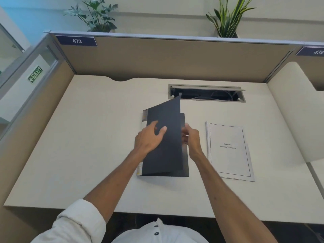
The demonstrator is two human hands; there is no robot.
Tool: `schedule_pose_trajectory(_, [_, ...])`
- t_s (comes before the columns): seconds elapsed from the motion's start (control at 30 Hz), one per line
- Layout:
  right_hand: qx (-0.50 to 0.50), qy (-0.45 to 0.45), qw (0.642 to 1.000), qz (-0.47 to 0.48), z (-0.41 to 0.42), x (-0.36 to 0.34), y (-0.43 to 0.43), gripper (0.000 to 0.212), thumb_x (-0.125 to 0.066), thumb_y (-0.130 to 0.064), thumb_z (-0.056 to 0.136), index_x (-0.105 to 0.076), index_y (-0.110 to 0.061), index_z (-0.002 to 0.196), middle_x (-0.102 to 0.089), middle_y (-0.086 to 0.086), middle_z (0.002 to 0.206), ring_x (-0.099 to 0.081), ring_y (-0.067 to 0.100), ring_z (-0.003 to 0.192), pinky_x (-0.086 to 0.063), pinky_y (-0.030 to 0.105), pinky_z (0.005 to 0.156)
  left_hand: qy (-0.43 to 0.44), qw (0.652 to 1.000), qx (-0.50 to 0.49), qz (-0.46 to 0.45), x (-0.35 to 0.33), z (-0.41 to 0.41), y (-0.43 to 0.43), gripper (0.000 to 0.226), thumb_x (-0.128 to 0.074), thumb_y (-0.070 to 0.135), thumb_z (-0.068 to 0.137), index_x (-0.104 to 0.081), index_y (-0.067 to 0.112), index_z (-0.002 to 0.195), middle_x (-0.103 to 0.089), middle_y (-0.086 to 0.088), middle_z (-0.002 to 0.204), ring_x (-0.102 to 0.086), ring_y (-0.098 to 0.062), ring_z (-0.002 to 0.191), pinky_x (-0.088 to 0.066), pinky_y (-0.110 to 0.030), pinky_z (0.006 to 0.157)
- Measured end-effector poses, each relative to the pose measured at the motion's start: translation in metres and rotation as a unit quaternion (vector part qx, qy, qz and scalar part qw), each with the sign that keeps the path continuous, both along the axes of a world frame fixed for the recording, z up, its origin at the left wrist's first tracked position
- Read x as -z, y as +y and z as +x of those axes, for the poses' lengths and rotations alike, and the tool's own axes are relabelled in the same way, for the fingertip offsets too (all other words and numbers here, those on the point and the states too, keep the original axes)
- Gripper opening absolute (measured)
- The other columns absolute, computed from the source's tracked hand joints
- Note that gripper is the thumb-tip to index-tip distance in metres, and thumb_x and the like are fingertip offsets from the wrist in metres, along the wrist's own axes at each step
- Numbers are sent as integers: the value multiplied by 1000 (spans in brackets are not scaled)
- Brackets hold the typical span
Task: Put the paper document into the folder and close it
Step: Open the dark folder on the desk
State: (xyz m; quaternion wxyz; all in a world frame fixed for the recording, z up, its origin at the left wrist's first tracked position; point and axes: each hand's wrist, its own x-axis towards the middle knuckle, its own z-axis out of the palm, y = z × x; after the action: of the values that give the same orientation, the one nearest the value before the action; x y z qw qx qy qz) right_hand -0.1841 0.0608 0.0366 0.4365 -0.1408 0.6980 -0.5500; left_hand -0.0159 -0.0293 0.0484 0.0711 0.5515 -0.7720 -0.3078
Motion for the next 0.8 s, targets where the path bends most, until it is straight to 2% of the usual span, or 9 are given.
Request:
schedule_pose_trajectory(0.1, [-61, 11, 995, -75, 12, -8, -14, 54, -43, -27, 116, -79, 10, 100, -69, 19, 78, -63, 25, 57, -47, 29, 55, 27, 999, -26, -34, -28, -6, -4, 92, -39, 94, 89, -42, 38, 163, -72, 6, 147, -70, -28, 136, -56, -53, 110])
schedule_pose_trajectory(0.17, [-109, 13, 988, -108, 23, -12, -24, 47, -46, -25, 111, -81, -1, 92, -72, 16, 76, -65, 26, 58, -47, 30, 56, 15, 998, -18, -55, -42, -1, -9, 90, -46, 92, 89, -44, 37, 161, -72, 4, 147, -72, -30, 133, -59, -52, 108])
schedule_pose_trajectory(0.3, [-192, 53, 971, -130, 59, -13, -41, 27, -59, -9, 100, -86, -11, 96, -82, 3, 82, -73, 12, 64, -53, 22, 58, 33, 996, -50, -72, -56, 25, -23, 56, -64, 54, 102, -58, 31, 153, -78, 4, 138, -77, -30, 124, -61, -46, 106])
schedule_pose_trajectory(0.37, [-231, 112, 961, -104, 80, -6, -44, 25, -64, -5, 98, -87, -14, 105, -85, 0, 98, -77, 8, 81, -60, 21, 72, 37, 993, -72, -81, -59, 44, -32, 45, -61, 40, 105, -64, 28, 149, -80, 2, 134, -77, -32, 121, -61, -47, 105])
schedule_pose_trajectory(0.4, [-247, 155, 953, -80, 91, 0, -46, 24, -66, -7, 99, -85, -14, 113, -85, 0, 107, -78, 11, 92, -63, 27, 82, 29, 992, -83, -87, -59, 55, -37, 42, -58, 35, 107, -64, 26, 148, -80, -1, 133, -76, -35, 120, -62, -48, 105])
schedule_pose_trajectory(0.47, [-283, 255, 924, -21, 110, 13, -45, 31, -66, -14, 101, -79, -19, 129, -80, -4, 126, -77, 17, 112, -62, 37, 102, -11, 990, -99, -99, -56, 75, -47, 41, -53, 27, 110, -59, 22, 150, -79, -9, 131, -75, -41, 119, -63, -52, 104])
schedule_pose_trajectory(0.57, [-370, 376, 848, 44, 131, 30, -45, 53, -61, -20, 105, -59, -22, 157, -62, -3, 158, -64, 23, 142, -54, 41, 118, -77, 982, -112, -131, -46, 103, -60, 56, -55, 21, 111, -39, 18, 164, -72, -16, 139, -75, -44, 119, -64, -53, 102])
schedule_pose_trajectory(0.7, [-473, 433, 764, 74, 147, 55, -46, 74, -60, -26, 109, -27, -22, 175, -27, -1, 182, -31, 25, 168, -30, 48, 137, -144, 973, -87, -156, -27, 136, -71, 97, -69, 16, 102, -6, 16, 176, -47, -14, 162, -72, -36, 115, -65, -46, 87])
schedule_pose_trajectory(0.8, [-506, 461, 724, 81, 153, 70, -45, 79, -54, -30, 112, -12, -22, 178, -10, -4, 186, -16, 21, 174, -17, 48, 141, -168, 967, -100, -161, -10, 156, -75, 100, -70, 19, 101, -3, 9, 175, -28, -14, 175, -60, -37, 133, -64, -47, 92])
